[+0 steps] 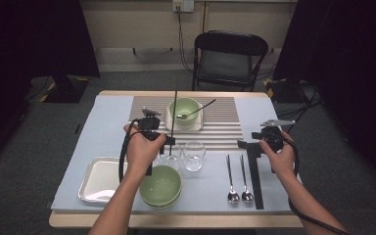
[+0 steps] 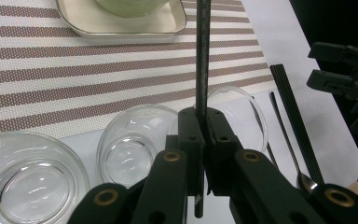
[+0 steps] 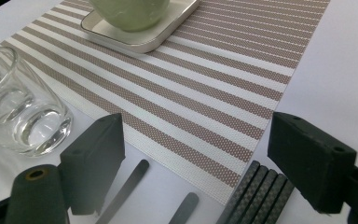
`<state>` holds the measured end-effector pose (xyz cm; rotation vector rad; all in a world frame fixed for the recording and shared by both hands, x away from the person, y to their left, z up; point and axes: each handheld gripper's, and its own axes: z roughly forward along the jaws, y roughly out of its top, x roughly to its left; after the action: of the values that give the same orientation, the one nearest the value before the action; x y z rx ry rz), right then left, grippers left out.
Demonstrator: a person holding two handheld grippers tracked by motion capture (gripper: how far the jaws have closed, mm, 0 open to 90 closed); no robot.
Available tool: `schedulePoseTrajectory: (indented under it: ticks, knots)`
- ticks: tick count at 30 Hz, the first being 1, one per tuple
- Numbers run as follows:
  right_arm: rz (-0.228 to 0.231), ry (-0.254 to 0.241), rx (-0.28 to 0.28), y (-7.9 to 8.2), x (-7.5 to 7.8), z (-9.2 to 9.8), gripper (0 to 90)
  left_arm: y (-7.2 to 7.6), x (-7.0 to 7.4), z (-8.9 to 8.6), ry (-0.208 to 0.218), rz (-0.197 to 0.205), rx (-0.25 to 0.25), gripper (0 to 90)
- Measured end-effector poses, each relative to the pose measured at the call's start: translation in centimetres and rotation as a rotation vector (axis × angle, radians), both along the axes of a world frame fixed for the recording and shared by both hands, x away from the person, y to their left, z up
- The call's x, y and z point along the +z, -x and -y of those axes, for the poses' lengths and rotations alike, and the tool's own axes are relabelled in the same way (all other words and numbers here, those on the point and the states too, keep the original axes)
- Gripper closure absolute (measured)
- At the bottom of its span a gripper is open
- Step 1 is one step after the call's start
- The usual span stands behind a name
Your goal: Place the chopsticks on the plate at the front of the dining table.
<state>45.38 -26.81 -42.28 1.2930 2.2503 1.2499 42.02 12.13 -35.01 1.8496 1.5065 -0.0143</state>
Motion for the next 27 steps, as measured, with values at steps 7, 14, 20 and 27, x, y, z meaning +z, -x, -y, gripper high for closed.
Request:
schedulePoseTrajectory:
  ticks: [7, 14, 20, 27]
  knots:
    - [-0.001, 0.003, -0.003, 0.1, -0.4, 0.5, 18.3, -0.1, 0.1, -0.2, -0.001, -0.001, 0.006, 87.0]
    - [-0.004, 0.013, 0.001, 0.4, -1.2, 1.1, 18.3, -0.5, -0.1, -0.4, 0.002, -0.009, 0.014, 87.0]
    - [-0.013, 0.011, -0.018, 0.7, -1.9, 2.3, 18.6, -0.7, -0.2, -0.5, 0.009, -0.018, 0.027, 87.0]
    - [-0.014, 0.011, -0.033, 0.9, -2.2, 3.4, 18.6, -1.0, -0.1, -0.5, 0.000, -0.021, 0.033, 87.0]
